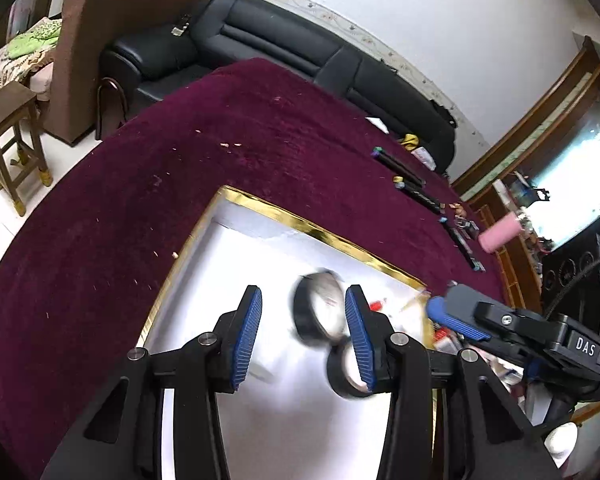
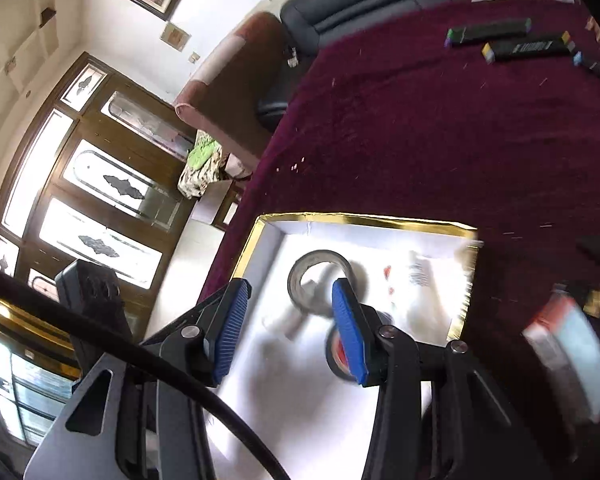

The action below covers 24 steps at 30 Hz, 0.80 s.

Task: Organize objects
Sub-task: 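Place dropper bottle and tape roll into the white box, opening both tools, then grasp the silver barcode carton with left while right grasps white pill bottle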

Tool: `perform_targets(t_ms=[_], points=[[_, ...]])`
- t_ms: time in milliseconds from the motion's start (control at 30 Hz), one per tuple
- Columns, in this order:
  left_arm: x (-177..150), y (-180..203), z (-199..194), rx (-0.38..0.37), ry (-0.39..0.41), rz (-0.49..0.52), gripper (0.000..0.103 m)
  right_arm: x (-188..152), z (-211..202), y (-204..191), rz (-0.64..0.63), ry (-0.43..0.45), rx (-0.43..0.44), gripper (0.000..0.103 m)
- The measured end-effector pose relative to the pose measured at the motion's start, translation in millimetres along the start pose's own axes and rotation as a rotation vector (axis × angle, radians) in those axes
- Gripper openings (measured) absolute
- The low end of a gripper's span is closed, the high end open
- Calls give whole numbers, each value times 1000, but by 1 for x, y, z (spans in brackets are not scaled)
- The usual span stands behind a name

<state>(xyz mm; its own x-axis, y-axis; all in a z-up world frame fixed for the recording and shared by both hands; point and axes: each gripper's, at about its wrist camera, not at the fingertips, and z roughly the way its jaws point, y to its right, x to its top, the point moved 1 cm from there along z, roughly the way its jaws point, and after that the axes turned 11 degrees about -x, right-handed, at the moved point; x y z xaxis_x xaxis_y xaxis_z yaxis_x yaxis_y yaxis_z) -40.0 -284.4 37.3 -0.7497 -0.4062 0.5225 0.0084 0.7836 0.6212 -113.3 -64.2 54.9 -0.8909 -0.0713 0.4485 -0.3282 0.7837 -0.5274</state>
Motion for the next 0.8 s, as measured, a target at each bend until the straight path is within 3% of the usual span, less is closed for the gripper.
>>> perform_targets(t_ms=[133,233,267,300,367,400,433,467,500,533,600,800], points=[[-16,31,-7,-73,-6,35,42,-14,-65,1,-63,139,-84,44],[-32,66,-7,-143,-30,89,46,-32,-131,-4,-139,345,-258,52],[-39,80,-5,-169,-43,112,47,-42,-152,-8,-167,427,-337,66],[-44,91,-3,-187,-55,130,50,-54,-173,-12,-198,526,-436,86],[-57,117,6,-221,-92,169,54,-80,-207,-12,-243,735,-604,103],[-63,127,12,-232,-111,183,54,-99,-218,-5,-260,852,-655,103],[-69,138,18,-242,-132,197,54,-108,-222,2,-260,900,-673,103],[-76,148,27,-247,-158,210,54,-114,-222,12,-246,907,-698,103],[-81,155,35,-243,-180,218,54,-114,-217,27,-217,846,-723,103],[-84,160,41,-237,-197,220,54,-111,-210,47,-174,743,-714,103],[-92,167,57,-225,-234,216,54,-109,-199,85,-68,636,-669,103],[-109,181,89,-101,-254,202,54,-114,-189,166,151,580,-622,103]])
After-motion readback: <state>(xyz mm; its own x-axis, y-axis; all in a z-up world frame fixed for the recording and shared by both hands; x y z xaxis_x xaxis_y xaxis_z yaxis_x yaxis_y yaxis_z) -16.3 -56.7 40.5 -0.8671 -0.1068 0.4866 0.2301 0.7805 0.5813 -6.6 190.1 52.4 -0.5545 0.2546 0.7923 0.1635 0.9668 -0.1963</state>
